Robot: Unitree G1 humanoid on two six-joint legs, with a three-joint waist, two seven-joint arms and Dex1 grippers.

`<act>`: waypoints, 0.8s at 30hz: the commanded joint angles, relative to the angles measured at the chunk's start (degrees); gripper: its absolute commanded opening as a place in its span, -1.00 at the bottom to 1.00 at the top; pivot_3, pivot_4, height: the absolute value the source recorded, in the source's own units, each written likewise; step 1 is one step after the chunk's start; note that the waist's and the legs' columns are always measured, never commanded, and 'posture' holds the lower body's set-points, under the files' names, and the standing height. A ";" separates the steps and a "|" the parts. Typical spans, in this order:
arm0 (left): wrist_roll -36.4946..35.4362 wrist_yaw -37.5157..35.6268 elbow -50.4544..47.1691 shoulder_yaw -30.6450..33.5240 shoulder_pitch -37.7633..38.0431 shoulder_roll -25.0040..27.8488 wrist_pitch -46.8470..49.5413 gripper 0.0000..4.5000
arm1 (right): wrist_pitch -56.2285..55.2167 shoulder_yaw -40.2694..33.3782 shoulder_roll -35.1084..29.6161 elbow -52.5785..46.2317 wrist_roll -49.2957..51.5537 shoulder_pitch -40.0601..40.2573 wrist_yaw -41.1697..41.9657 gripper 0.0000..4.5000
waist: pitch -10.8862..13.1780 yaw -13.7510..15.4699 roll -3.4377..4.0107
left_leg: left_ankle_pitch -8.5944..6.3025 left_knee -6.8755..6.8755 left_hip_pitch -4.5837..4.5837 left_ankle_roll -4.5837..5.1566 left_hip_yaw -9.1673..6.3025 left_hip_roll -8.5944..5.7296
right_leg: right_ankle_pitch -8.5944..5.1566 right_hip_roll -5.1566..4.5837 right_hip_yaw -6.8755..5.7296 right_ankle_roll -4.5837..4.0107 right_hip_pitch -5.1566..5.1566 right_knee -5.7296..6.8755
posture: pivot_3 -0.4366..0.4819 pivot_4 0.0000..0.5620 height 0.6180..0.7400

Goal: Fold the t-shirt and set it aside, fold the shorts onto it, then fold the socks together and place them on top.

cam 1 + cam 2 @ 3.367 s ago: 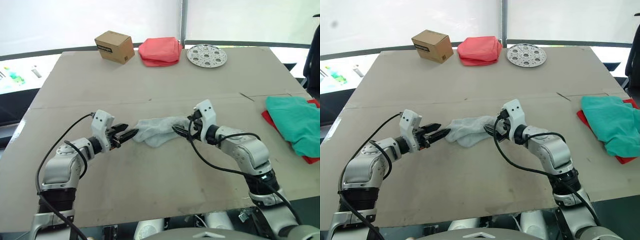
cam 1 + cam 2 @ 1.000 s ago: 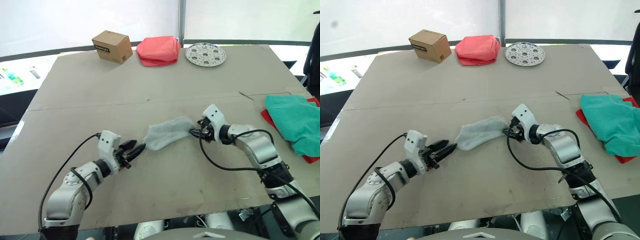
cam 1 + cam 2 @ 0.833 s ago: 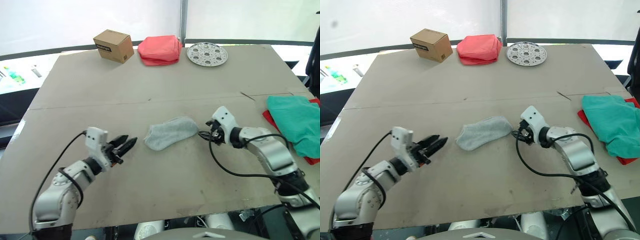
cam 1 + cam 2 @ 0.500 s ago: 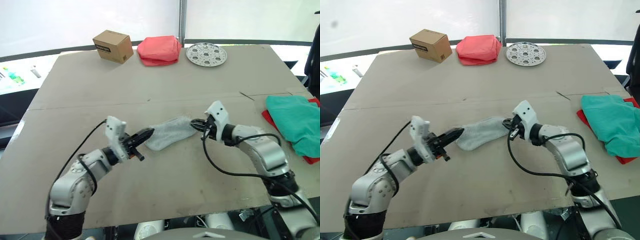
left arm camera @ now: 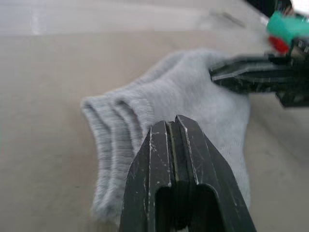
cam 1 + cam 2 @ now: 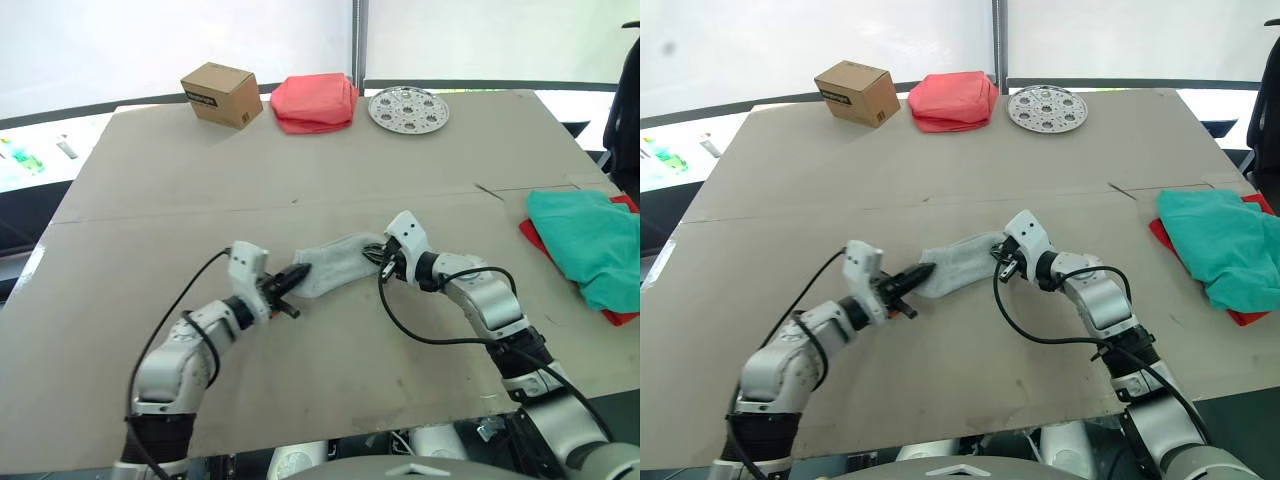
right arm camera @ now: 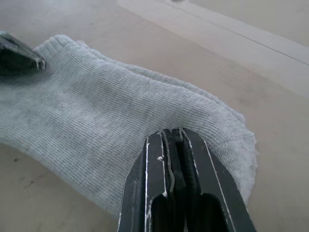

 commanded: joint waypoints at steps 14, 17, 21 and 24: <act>1.21 2.22 -3.79 -2.49 0.30 4.97 6.54 0.97 | 2.67 -8.18 -11.47 -36.77 14.02 17.28 6.19 0.98 | 0.09 1.42 0.14 | -0.12 -0.05 -0.04 -0.18 -0.02 -0.02 | -0.01 -0.02 -0.04 0.01 -0.01 -0.21 | -0.05 -0.47 0.94; 6.62 2.78 -4.19 -7.02 0.76 5.46 4.30 0.97 | 3.52 -8.65 -13.53 -39.69 15.14 18.54 5.79 0.98 | 0.10 1.52 0.20 | -0.12 -0.06 -0.03 -0.17 -0.03 -0.02 | -0.02 -0.01 -0.06 0.00 0.00 -0.21 | -0.05 -0.47 0.94; 10.91 3.49 -5.55 -12.35 3.66 4.52 3.34 0.41 | 3.84 -9.31 -15.37 -41.95 15.62 20.62 5.19 1.00 | 0.05 1.62 0.20 | -0.17 -0.06 -0.04 -0.10 -0.02 -0.02 | -0.05 -0.03 -0.06 -0.04 0.01 -0.29 | -0.05 -0.47 0.94; 10.95 3.91 -5.86 -13.04 4.32 2.97 4.40 -0.24 | 4.05 -8.94 -16.06 -43.07 15.33 21.71 4.04 1.00 | -0.03 1.71 0.32 | -0.18 -0.12 -0.06 -0.08 -0.03 -0.02 | -0.12 -0.04 -0.08 -0.18 0.07 -0.51 | -0.05 -0.47 0.94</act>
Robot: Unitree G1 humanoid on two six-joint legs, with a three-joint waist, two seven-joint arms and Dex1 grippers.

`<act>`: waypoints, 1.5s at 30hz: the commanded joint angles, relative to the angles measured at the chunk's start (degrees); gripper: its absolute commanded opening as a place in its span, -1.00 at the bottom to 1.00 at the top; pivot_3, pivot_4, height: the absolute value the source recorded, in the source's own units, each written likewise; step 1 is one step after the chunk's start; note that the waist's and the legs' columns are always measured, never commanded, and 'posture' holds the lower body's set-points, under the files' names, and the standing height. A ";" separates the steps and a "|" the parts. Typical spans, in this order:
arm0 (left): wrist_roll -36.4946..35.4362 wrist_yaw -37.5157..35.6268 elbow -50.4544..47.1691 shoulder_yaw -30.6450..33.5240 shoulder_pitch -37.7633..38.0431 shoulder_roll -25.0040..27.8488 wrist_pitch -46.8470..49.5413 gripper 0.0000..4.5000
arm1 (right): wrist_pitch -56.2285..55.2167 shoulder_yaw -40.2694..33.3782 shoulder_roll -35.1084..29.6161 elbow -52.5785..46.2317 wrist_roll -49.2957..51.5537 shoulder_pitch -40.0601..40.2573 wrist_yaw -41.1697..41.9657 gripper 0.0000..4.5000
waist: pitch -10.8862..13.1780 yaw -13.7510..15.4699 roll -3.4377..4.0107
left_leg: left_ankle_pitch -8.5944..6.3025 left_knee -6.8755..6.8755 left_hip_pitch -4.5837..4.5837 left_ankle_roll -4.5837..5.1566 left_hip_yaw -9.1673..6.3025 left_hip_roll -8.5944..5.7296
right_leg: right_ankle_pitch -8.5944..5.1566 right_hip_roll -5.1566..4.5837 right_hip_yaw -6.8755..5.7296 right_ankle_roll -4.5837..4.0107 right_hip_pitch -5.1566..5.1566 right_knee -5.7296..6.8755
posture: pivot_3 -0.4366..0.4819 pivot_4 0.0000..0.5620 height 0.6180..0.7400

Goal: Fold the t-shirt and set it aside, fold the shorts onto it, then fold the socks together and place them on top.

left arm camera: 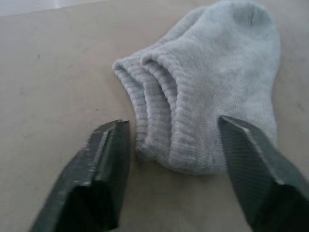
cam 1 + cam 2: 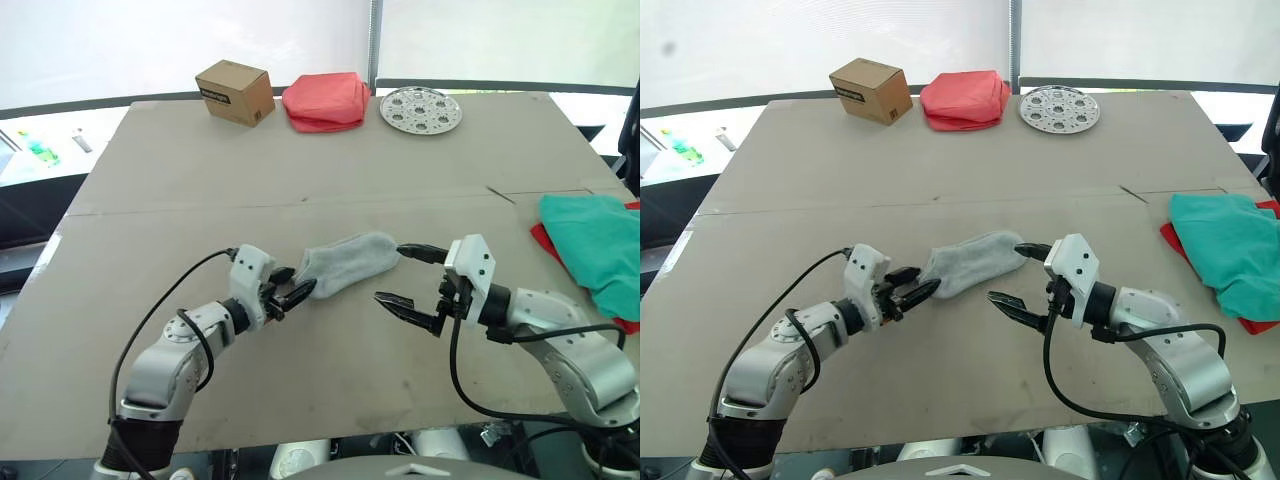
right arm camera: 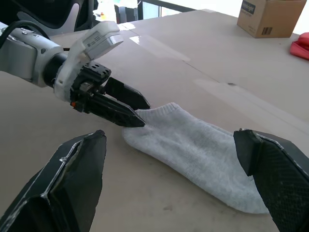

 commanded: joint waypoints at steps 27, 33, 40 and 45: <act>36.32 -20.16 42.98 -10.17 -35.09 30.27 -39.41 -0.97 | -0.95 3.71 0.79 -1.53 0.89 -1.63 -1.31 1.00 | 0.03 -0.07 -0.20 | 0.15 -0.06 -0.34 0.28 0.13 -0.01 | 0.17 0.05 -0.27 0.12 -0.28 -0.09 | -0.05 -0.47 0.94; 44.00 -18.78 34.54 -13.81 -38.53 24.94 -30.69 -0.97 | 0.44 4.18 1.13 -1.91 1.02 -3.10 -1.82 1.00 | 0.06 -0.11 -0.38 | 0.16 -0.03 -0.35 0.27 0.11 0.02 | 0.06 0.14 -0.24 0.32 -0.27 0.02 | -0.05 -0.47 0.94; 44.11 -23.10 29.49 -15.37 -44.88 17.04 -18.46 -0.97 | 1.86 4.35 0.45 -2.62 0.38 -3.85 -2.80 1.00 | 0.09 -0.33 -0.45 | 0.18 0.17 -0.31 0.29 0.07 0.06 | 0.05 0.46 -0.19 0.38 -0.15 0.10 | -0.05 -0.47 0.94; 46.06 -22.65 33.49 -17.63 -49.35 14.67 -20.33 -0.97 | 2.84 5.26 0.49 -2.44 -1.38 -4.68 -4.62 1.00 | 0.10 -0.22 -0.47 | 0.23 0.18 -0.22 0.20 0.10 0.09 | 0.06 0.55 -0.12 0.34 -0.17 0.35 | -0.05 -0.47 0.94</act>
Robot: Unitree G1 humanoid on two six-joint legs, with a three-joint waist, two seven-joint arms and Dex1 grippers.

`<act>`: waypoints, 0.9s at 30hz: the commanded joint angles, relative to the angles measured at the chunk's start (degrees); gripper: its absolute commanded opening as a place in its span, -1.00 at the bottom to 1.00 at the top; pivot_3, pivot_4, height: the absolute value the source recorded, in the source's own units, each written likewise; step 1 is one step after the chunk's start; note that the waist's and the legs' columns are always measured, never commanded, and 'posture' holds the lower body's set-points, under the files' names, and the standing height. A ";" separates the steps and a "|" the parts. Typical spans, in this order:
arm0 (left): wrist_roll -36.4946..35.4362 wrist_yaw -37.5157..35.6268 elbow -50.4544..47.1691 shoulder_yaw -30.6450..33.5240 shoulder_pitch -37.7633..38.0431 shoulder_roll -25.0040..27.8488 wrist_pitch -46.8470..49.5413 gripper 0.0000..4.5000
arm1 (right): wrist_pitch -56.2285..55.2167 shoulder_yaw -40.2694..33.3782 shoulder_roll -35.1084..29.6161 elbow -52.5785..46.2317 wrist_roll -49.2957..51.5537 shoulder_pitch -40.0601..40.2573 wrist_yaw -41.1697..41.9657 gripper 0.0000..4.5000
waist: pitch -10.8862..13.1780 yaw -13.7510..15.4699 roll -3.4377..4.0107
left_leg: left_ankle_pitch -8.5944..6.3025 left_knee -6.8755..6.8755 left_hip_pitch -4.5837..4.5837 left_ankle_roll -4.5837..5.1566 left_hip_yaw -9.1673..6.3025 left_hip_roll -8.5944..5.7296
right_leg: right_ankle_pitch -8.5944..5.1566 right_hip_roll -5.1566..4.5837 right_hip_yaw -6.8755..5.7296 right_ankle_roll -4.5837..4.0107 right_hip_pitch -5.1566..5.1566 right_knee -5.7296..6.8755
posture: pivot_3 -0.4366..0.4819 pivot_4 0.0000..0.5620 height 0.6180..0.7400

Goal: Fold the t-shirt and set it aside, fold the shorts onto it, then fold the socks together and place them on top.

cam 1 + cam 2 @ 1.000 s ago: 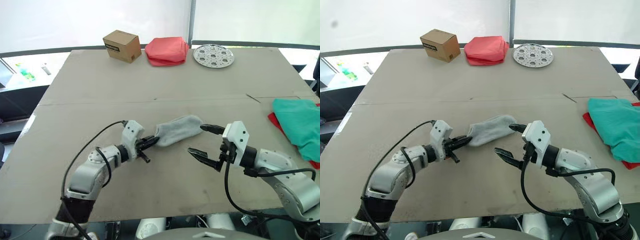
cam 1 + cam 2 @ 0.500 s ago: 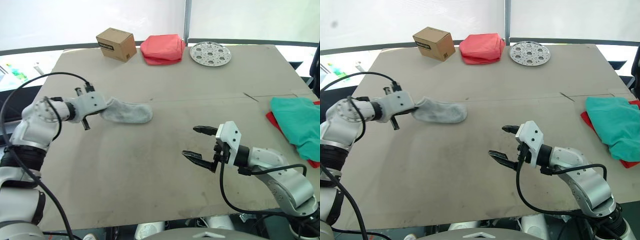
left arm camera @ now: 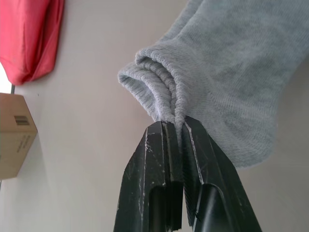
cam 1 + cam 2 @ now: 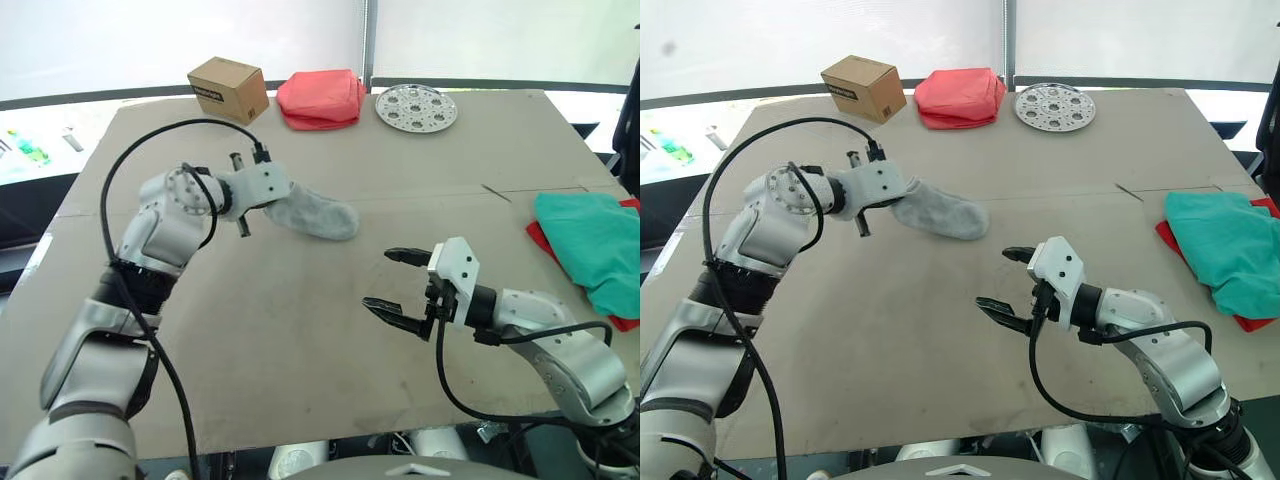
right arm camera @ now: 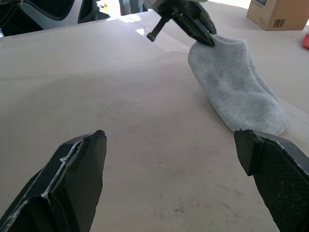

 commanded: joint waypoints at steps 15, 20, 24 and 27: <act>14.68 9.77 35.67 -6.45 -14.49 10.54 -31.96 -0.97 | -1.21 1.20 1.50 0.39 -1.24 -3.09 -0.71 1.00 | 0.02 0.74 -0.46 | -0.02 0.07 -0.05 0.03 0.01 -0.02 | 0.00 -0.09 -0.03 0.00 -0.14 0.21 | -0.05 -0.47 0.94; 11.87 6.65 29.87 -4.96 -13.41 4.41 -29.83 -0.97 | -3.17 0.82 3.10 0.81 -1.60 -4.57 -1.39 1.00 | 0.03 1.25 -0.45 | -0.07 0.44 -0.08 0.12 0.02 -0.04 | -0.01 -0.19 -0.02 0.01 -0.11 0.38 | -0.05 -0.47 0.94; 11.19 5.11 22.83 -4.62 -8.68 1.26 -26.28 -0.97 | -4.03 0.45 4.08 0.61 -2.62 -5.13 -2.86 1.00 | 0.04 0.25 -0.46 | -0.07 0.64 -0.13 0.11 0.03 0.02 | 0.07 -0.21 0.08 -0.13 -0.11 0.54 | -0.05 -0.47 0.94; 10.89 5.04 18.60 -4.52 -6.28 -1.38 -23.55 -0.97 | -4.13 0.33 4.61 0.53 -3.47 -5.41 -3.92 1.00 | 0.04 -0.17 -0.45 | -0.06 0.63 -0.12 0.09 0.04 0.04 | 0.11 -0.10 0.09 -0.18 -0.12 0.57 | -0.05 -0.47 0.94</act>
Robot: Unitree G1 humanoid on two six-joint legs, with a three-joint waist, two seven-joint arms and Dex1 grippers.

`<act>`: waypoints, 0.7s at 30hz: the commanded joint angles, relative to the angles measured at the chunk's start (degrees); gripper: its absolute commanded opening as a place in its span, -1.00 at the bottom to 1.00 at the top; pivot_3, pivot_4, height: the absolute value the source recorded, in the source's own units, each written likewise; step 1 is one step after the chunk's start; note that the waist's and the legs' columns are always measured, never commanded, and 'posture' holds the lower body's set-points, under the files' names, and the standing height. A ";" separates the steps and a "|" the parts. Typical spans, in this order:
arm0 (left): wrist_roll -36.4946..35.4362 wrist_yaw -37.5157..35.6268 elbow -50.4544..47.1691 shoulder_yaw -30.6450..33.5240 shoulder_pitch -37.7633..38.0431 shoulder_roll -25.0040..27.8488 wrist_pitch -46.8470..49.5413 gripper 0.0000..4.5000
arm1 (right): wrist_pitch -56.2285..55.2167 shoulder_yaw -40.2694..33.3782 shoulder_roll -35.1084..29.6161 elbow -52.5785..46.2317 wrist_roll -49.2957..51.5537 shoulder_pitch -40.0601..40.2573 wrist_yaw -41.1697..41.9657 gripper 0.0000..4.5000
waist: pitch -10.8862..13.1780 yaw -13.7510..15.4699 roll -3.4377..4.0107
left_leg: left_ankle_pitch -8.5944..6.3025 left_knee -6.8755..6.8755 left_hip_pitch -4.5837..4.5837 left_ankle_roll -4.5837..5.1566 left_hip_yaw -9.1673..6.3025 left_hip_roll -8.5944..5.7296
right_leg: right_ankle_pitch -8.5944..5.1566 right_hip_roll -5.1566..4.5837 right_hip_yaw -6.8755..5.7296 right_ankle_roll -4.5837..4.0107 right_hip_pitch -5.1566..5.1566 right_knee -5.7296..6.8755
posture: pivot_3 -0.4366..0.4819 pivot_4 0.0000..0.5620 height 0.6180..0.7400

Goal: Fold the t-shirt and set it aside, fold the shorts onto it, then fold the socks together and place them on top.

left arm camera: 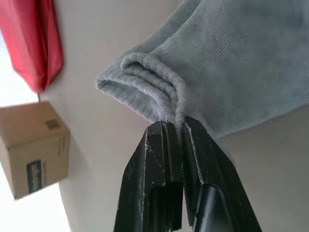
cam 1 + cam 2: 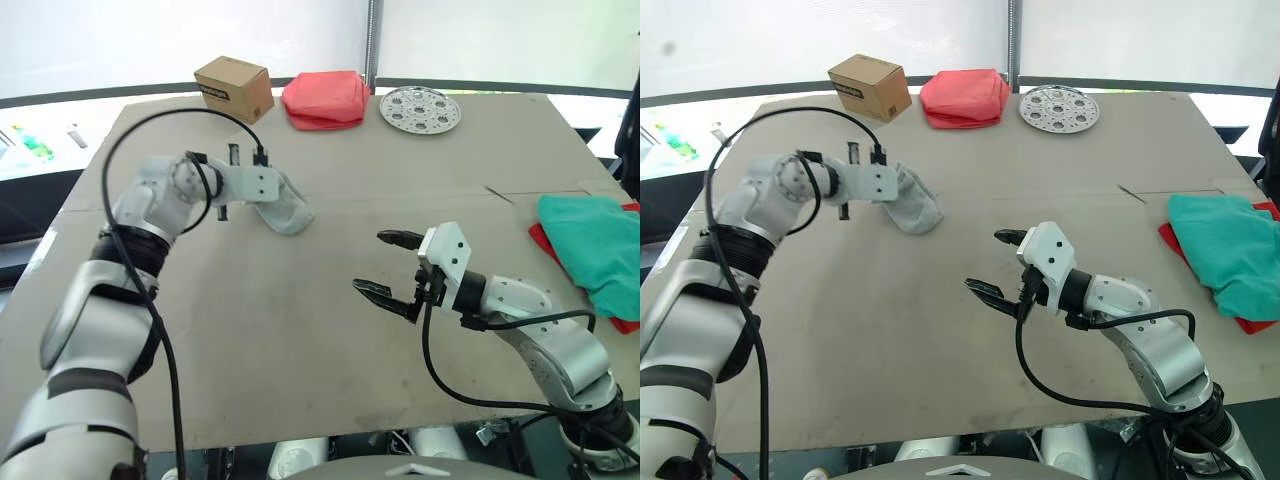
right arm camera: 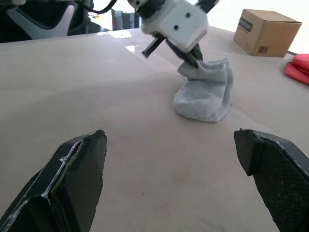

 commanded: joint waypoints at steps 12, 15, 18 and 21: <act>-4.20 -6.46 -25.71 4.06 9.42 -0.09 9.77 -0.97 | 1.09 -1.74 0.29 -2.58 -1.92 -0.18 -4.21 1.00 | 0.00 0.01 0.02 | 0.00 0.06 0.02 -0.01 0.02 0.04 | 0.00 0.03 0.05 -0.01 0.01 0.01 | -0.05 -0.47 0.94; -2.69 -5.74 -28.66 4.16 10.42 1.06 9.42 -0.97 | 1.85 -1.69 -0.09 -2.52 -1.91 0.15 -4.24 1.00 | 0.01 0.20 0.03 | 0.00 0.08 0.02 -0.01 0.01 0.05 | 0.01 0.03 0.04 -0.02 0.02 0.01 | -0.05 -0.47 0.94; -1.63 -4.02 -28.03 4.19 9.79 1.81 7.52 -0.97 | 2.11 -1.62 -0.24 -2.39 -1.86 0.31 -4.05 1.00 | 0.01 0.14 0.04 | -0.01 0.14 0.05 0.00 0.02 0.04 | 0.00 0.03 0.05 -0.01 0.09 0.00 | -0.05 -0.47 0.94; -1.10 -2.24 -28.46 4.06 9.69 2.07 5.28 -0.97 | 2.12 -1.66 -0.34 -2.27 -1.82 0.44 -3.89 1.00 | 0.01 0.17 0.05 | -0.01 0.14 0.08 0.01 0.01 0.04 | -0.03 0.03 0.04 0.04 0.12 -0.01 | -0.05 -0.47 0.94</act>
